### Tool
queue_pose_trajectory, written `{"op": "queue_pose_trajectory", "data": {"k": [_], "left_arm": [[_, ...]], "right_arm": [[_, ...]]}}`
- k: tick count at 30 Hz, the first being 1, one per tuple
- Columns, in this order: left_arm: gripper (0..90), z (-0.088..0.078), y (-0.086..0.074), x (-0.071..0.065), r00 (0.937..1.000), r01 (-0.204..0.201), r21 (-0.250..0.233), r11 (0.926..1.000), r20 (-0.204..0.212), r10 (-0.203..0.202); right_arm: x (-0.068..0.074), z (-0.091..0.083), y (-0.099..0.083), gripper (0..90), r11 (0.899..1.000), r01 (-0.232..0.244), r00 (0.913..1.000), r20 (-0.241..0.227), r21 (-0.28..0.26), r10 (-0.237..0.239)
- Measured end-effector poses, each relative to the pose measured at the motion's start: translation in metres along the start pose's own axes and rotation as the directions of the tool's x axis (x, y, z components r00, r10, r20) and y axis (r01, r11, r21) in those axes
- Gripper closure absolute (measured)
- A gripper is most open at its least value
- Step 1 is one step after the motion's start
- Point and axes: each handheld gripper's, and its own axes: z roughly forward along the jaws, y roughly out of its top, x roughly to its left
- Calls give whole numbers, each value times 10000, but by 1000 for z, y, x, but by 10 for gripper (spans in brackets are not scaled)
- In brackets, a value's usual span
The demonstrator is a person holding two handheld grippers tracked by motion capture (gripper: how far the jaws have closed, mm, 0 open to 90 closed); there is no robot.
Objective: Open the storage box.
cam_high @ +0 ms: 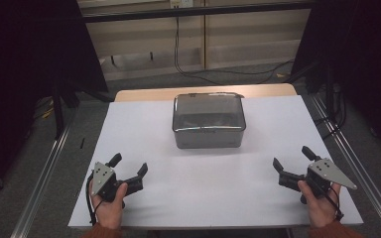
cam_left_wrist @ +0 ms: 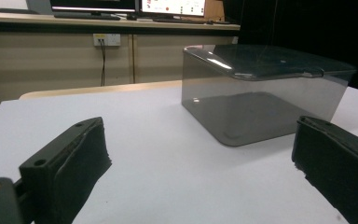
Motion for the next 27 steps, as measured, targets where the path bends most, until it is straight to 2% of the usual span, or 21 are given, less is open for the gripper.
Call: {"op": "queue_pose_trajectory", "data": {"k": [2, 9, 12, 16, 21, 27], "left_arm": [[32, 1, -1, 0, 9999, 97, 43, 9999, 96, -97], [32, 3, 0, -2, 9998, 67, 81, 9999, 195, -68], [32, 5, -1, -3, 9996, 81, 174, 9998, 278, -86], [32, 4, -1, -4, 9994, 74, 232, 9997, 338, -82], [32, 5, -2, -5, 9990, 112, 200, 9997, 422, -121], [32, 4, -2, -6, 9989, 67, 182, 9998, 468, -76]], "right_arm": [[0, 1, 0, 10, 10000, -18, 10000, -82, 57, 19], [1, 3, -1, 13, 9998, -189, 9992, -360, 105, 193], [2, 5, -2, 10, 9995, -243, 9975, -658, 223, 257], [5, 9, -3, 5, 9989, -97, 9946, -1032, 463, 145], [10, 12, -3, 4, 9987, 181, 9914, -1301, 483, -117], [18, 16, -2, 4, 9989, 143, 9854, -1699, 439, -66]]}}
